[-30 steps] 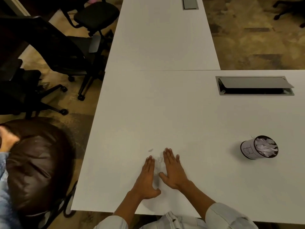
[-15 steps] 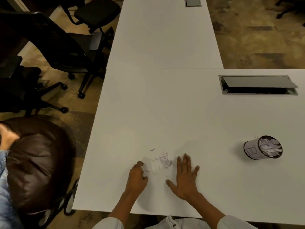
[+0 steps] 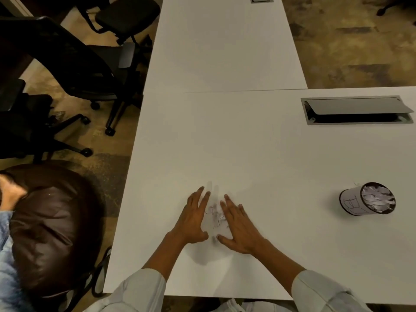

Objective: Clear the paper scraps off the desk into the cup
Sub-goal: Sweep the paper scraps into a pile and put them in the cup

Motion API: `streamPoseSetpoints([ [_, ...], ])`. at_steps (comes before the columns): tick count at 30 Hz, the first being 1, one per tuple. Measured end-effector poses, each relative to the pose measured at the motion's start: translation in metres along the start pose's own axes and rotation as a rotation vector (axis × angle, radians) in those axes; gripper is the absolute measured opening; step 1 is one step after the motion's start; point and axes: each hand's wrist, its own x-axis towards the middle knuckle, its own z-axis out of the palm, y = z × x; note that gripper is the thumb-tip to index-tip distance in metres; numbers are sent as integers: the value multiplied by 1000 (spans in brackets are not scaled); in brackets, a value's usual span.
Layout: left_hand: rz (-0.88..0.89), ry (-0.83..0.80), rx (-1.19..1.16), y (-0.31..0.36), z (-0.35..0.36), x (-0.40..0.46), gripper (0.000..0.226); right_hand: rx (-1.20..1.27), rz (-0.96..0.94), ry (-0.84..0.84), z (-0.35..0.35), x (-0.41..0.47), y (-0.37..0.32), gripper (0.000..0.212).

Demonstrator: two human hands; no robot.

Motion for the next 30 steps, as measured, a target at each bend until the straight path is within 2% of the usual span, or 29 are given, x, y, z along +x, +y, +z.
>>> streamPoseSetpoints([
  [2,53,-172,109,2,8,1,128,-132,-34,-111,-2,0,-7,90],
  [4,47,-253,180,12,24,-4,122,-213,-20,-149,1,1,-17,78],
  [6,1,-177,182,24,43,-16,105,-233,-7,-132,3,-4,-23,68],
  [9,-69,-26,123,39,66,-35,71,-291,-91,-28,3,-25,-18,66],
  [11,-78,-49,150,45,76,-45,63,-334,-155,19,7,-40,-11,65],
  [16,-38,-127,309,62,74,-56,65,-394,-227,46,11,-61,6,49],
  [20,-57,-102,258,67,68,-52,29,-387,-144,23,-1,-60,3,35],
  [22,-106,-46,206,70,66,-47,17,-263,-61,31,0,-56,2,24],
  [24,-156,1,112,73,62,-42,12,20,124,110,0,-57,-1,28],
  [27,-162,4,82,84,55,-37,12,441,302,434,-16,-72,-1,14],
  [29,-120,0,90,92,51,-33,21,592,420,600,-32,-90,8,9],
  [30,-108,-16,64,95,53,-30,18,638,479,651,-43,-100,16,9],
])
